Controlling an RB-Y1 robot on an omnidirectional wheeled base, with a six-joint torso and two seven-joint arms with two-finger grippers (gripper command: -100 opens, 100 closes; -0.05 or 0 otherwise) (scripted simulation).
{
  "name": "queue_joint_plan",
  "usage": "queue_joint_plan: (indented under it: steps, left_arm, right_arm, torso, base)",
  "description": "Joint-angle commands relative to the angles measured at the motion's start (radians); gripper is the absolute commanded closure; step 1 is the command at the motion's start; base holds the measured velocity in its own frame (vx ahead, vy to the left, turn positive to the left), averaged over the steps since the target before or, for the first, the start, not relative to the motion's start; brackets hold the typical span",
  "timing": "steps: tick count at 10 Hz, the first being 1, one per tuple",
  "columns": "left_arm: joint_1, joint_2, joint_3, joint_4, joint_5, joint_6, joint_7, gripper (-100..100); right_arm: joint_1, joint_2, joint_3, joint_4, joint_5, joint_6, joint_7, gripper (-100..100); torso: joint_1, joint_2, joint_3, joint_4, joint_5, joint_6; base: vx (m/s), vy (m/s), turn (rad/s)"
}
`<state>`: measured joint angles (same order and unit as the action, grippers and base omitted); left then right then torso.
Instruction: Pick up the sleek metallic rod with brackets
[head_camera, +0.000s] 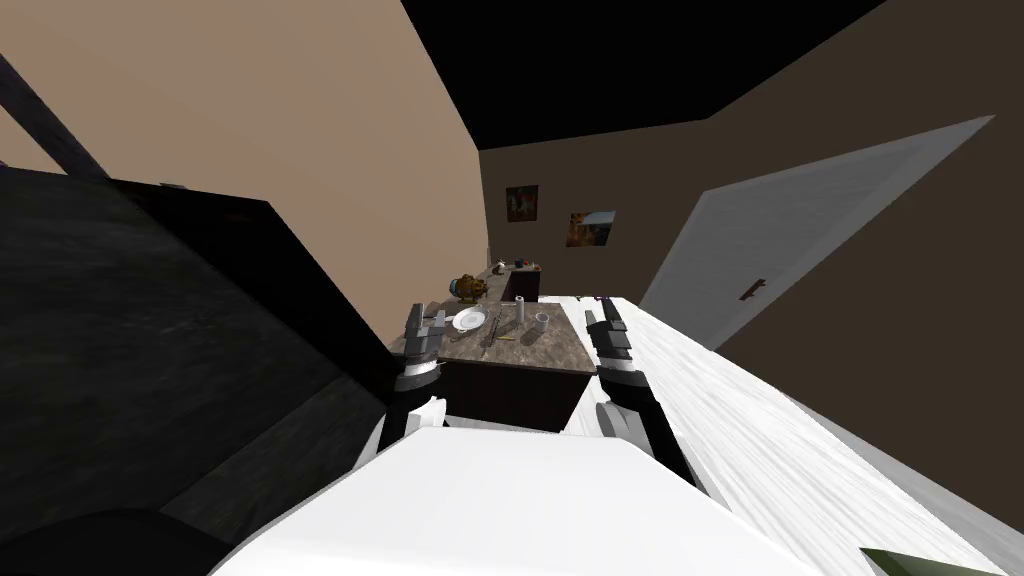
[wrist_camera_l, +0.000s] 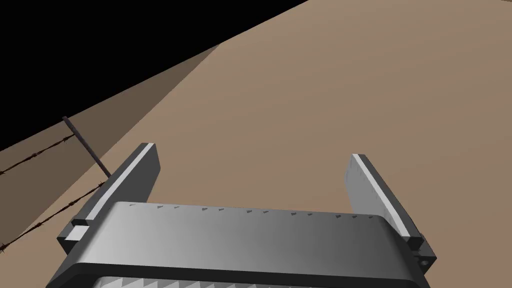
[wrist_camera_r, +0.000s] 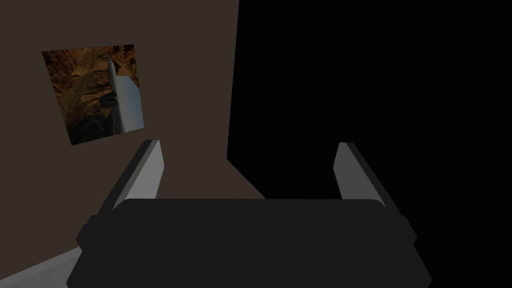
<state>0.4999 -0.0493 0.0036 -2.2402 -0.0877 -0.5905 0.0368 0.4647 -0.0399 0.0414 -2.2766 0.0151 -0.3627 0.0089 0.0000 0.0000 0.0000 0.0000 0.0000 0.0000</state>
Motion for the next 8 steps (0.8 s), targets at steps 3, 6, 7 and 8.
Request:
queue_joint_plan:
  steps: [3,6,7,8]
  left_arm:
    - [0.0,0.088,0.023,0.009,-0.004,0.059,-0.006,-100]
    - [0.001,0.145,0.043,0.018,-0.008,0.117,-0.01,-100]
    - [0.003,0.173,0.053,0.024,-0.009,0.15,-0.012,-100]
    - [0.006,0.2,0.064,0.031,-0.011,0.174,-0.013,-100]
  right_arm:
    - [0.0,0.0,0.0,0.0,0.0,0.0,0.0,0]
    - [0.0,0.0,0.0,0.0,0.0,0.0,0.0,0]
    - [0.0,0.0,0.0,0.0,0.0,0.0,0.0,0]
    - [0.0,0.0,0.0,0.0,0.0,0.0,0.0,0]
  torso:
    - [0.001,0.002,0.001,0.0,0.0,0.0]
    - [0.001,0.003,0.002,0.001,0.0,0.0]
    - [0.001,0.002,0.001,0.001,0.0,0.0]
    - [0.001,0.002,0.001,0.0,0.0,0.0]
  base:
    - [-0.024,0.008,-0.123]
    - [-0.034,0.01,-0.152]
    - [-0.024,0.001,-0.166]
    - [-0.034,0.013,-0.239]
